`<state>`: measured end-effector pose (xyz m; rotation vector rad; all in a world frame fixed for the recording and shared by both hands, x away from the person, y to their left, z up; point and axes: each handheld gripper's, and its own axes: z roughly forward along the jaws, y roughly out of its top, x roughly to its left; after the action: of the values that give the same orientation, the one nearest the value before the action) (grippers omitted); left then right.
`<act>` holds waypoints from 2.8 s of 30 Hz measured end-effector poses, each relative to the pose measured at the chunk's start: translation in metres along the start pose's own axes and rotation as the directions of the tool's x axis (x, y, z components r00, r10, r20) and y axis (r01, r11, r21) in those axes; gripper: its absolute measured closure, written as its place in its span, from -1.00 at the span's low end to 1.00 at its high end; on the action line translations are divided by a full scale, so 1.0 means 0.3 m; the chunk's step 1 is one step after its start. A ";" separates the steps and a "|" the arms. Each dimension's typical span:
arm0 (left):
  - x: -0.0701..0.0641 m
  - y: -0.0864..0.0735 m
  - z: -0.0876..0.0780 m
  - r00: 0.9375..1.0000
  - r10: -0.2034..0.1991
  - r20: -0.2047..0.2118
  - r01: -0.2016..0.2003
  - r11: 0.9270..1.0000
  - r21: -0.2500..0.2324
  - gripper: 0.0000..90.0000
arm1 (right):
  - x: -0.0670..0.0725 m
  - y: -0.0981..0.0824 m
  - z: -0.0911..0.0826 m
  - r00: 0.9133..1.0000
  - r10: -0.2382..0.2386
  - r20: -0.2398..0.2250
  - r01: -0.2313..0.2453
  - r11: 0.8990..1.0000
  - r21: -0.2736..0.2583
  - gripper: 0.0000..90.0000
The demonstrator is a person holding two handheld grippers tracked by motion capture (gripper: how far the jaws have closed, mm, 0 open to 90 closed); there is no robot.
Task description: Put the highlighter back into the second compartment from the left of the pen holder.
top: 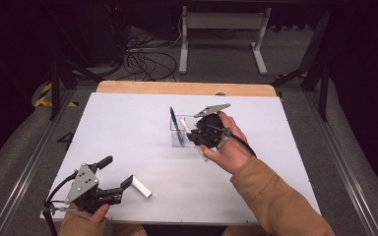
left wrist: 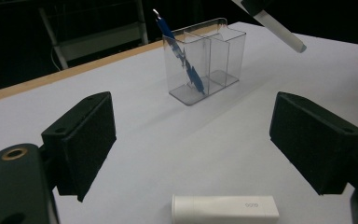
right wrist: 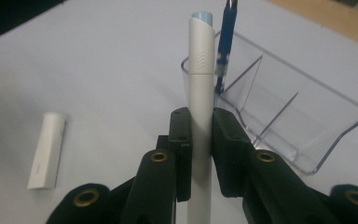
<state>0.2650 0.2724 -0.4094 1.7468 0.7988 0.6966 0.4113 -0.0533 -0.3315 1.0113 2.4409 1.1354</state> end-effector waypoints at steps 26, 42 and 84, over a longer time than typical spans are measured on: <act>0.000 0.000 -0.001 1.000 -0.003 -0.002 0.003 1.000 -0.003 -0.66 | -0.027 0.017 -0.023 0.996 0.052 0.078 -0.019 0.925 -0.379 0.76; 0.002 -0.001 0.000 1.000 0.002 0.000 -0.002 1.000 0.001 -0.66 | -0.063 0.042 0.037 0.992 0.046 0.120 0.013 0.892 -0.451 0.76; 0.011 -0.014 -0.028 1.000 -0.014 -0.014 0.014 1.000 -0.002 -0.66 | -0.095 0.039 0.095 0.992 0.018 0.128 0.034 0.919 -0.393 0.21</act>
<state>0.2597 0.2808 -0.4109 1.7343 0.8189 0.7006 0.4516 -0.0515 -0.3430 0.9121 1.9983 1.4353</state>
